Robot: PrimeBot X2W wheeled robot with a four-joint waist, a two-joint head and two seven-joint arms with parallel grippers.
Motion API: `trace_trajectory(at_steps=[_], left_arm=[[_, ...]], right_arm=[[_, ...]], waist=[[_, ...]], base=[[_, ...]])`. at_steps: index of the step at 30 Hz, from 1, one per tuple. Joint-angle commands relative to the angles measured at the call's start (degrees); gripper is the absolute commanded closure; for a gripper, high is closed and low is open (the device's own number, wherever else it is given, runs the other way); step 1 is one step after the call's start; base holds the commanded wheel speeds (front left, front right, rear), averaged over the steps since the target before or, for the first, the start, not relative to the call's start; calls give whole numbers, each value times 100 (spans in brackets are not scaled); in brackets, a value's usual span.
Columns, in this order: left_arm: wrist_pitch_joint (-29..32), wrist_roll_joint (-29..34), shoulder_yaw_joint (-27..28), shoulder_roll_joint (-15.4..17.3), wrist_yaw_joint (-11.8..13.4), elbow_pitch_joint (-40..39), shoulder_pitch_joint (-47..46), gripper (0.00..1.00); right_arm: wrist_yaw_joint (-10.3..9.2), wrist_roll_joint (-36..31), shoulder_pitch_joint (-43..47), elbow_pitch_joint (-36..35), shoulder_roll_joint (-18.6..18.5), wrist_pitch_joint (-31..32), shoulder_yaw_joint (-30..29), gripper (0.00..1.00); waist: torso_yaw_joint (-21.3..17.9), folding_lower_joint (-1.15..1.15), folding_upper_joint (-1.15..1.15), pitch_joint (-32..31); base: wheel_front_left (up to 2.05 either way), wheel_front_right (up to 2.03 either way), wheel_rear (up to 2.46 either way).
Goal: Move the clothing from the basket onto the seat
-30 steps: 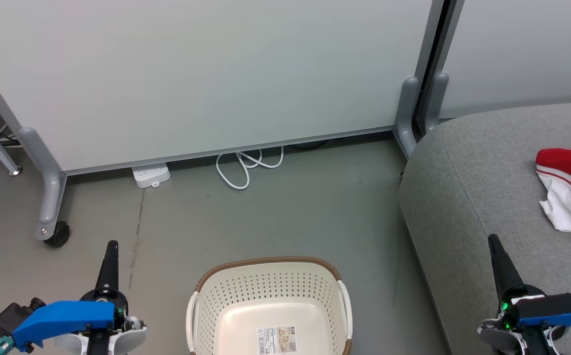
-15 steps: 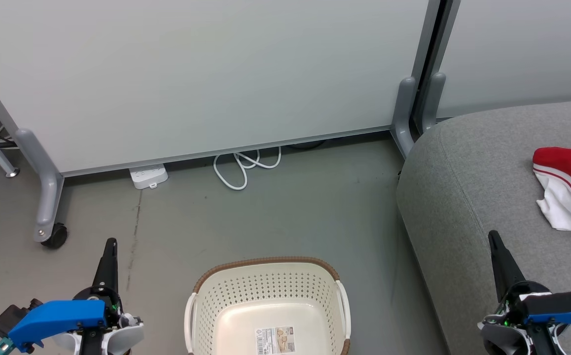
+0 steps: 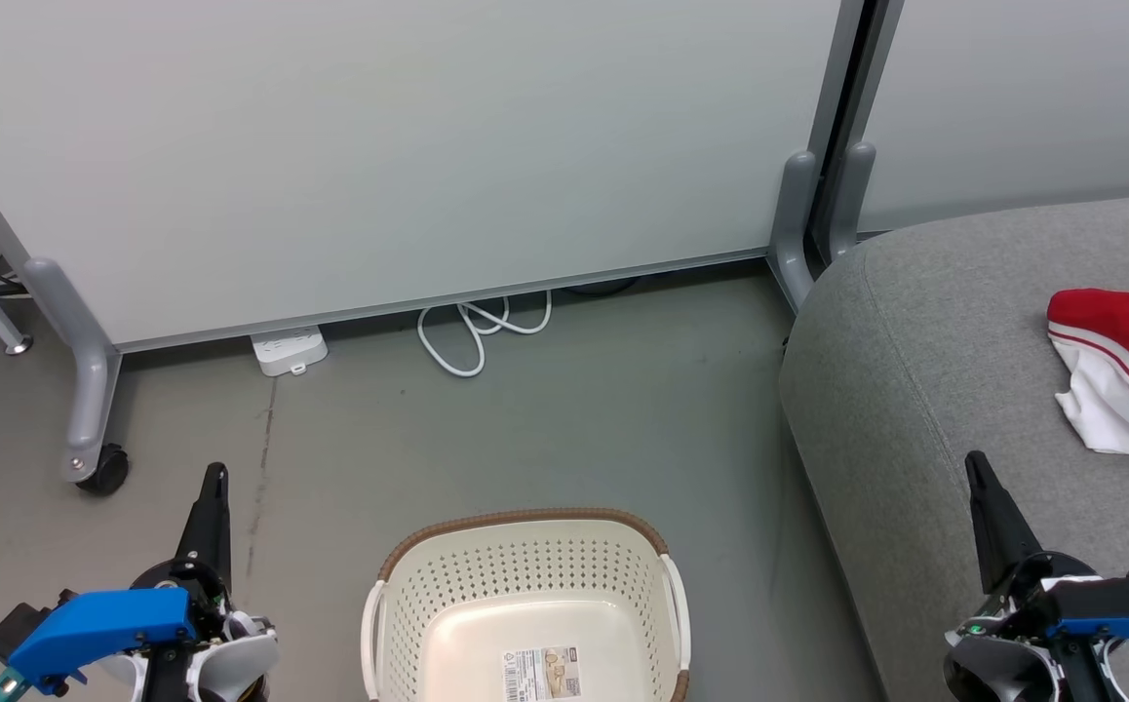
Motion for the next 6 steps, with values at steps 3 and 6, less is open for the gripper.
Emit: trace_trajectory(at_steps=[3, 6], left_arm=[[57, -167, 26, 0, -62, -27, -82, 100], [78, -209, 32, 0, -63, -26, -78, 100]], right_arm=[[2, 190, -82, -20, -35, 51, -15, 100], [2, 241, -86, -22, -34, 72, -17, 100]], waist=[[-9, 0, 0, 0], [-14, 0, 0, -1]], base=[[0, 0, 0], [0, 0, 0]])
